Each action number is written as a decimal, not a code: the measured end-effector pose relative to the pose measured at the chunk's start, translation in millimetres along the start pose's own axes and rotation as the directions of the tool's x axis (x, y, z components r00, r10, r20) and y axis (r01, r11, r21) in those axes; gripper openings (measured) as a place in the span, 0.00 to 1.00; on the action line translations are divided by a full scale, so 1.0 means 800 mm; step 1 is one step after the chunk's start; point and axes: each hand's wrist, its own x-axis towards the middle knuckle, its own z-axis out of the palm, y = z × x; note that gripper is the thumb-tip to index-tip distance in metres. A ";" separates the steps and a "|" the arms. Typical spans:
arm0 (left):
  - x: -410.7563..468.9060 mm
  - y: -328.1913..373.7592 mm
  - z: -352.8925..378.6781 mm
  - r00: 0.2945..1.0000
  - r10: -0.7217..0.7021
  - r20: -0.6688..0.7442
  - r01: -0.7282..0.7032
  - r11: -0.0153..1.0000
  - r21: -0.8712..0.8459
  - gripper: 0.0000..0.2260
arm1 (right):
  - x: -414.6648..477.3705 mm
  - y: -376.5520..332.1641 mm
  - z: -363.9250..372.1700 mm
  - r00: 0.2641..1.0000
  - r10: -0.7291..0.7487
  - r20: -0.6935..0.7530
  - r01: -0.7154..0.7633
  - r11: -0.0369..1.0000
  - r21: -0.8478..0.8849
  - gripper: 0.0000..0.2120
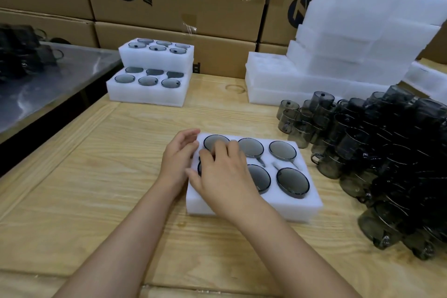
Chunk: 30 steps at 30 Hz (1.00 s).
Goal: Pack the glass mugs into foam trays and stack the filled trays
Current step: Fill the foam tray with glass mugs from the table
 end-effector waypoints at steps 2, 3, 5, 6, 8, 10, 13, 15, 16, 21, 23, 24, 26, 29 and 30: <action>-0.001 0.002 0.001 1.000 -0.011 -0.010 0.011 1.000 0.017 0.13 | -0.006 0.006 0.003 0.996 -0.031 0.083 0.028 0.999 0.031 0.28; -0.001 0.002 0.002 1.000 -0.013 -0.015 0.014 1.000 0.026 0.12 | -0.007 0.006 0.004 0.993 -0.049 0.110 0.045 0.998 0.037 0.30; -0.004 0.005 0.003 0.999 -0.029 -0.018 0.030 0.999 0.030 0.11 | -0.004 0.008 0.005 0.979 -0.061 0.194 0.040 0.993 0.112 0.31; -0.005 0.007 0.004 0.999 -0.035 -0.011 0.036 0.999 0.023 0.10 | 0.001 0.011 0.004 0.973 -0.059 0.225 0.015 0.982 0.190 0.29; -0.007 0.016 0.005 1.000 -0.031 0.001 0.031 0.999 -0.008 0.08 | 0.018 0.019 0.000 0.977 -0.016 0.212 -0.062 0.933 0.354 0.20; -0.009 0.024 0.007 1.000 0.025 0.009 -0.025 1.000 -0.003 0.08 | 0.034 0.025 0.001 0.978 0.075 0.194 -0.149 0.903 0.404 0.20; -0.014 0.028 0.010 0.993 0.082 0.091 -0.086 0.995 0.047 0.10 | 0.046 0.021 0.011 0.955 0.139 0.261 -0.193 0.962 0.195 0.27; -0.016 0.024 0.012 0.987 0.033 0.159 -0.051 0.993 0.110 0.12 | 0.050 0.014 0.017 0.940 0.143 0.309 -0.160 0.987 0.029 0.27; -0.016 0.021 0.012 0.984 0.000 0.177 -0.026 0.989 0.147 0.14 | 0.051 0.014 0.019 0.937 0.146 0.318 -0.148 0.989 -0.018 0.27; -0.018 0.017 0.011 0.988 -0.024 0.155 0.003 0.991 0.135 0.14 | 0.047 0.010 0.021 0.950 0.176 0.259 -0.174 0.984 -0.031 0.26; -0.018 0.014 0.012 0.989 -0.041 0.142 0.027 0.995 0.095 0.13 | 0.045 0.009 0.023 0.953 0.172 0.251 -0.172 0.985 -0.022 0.26; -0.019 0.014 0.012 0.990 -0.052 0.131 0.043 0.996 0.074 0.13 | 0.046 0.011 0.022 0.950 0.168 0.264 -0.175 0.985 0.004 0.26; -0.021 0.015 0.011 0.991 -0.075 0.109 0.069 0.996 0.059 0.14 | 0.047 0.015 0.017 0.946 0.131 0.295 -0.171 0.979 0.112 0.26; -0.023 0.009 0.001 0.990 -0.100 0.102 0.086 0.987 0.134 0.18 | 0.039 0.027 0.003 0.989 0.084 0.123 -0.129 0.895 0.426 0.25; -0.025 0.009 -0.003 0.989 -0.103 0.110 0.086 0.985 0.148 0.18 | 0.030 0.037 -0.004 0.989 0.145 -0.017 -0.113 0.836 0.537 0.22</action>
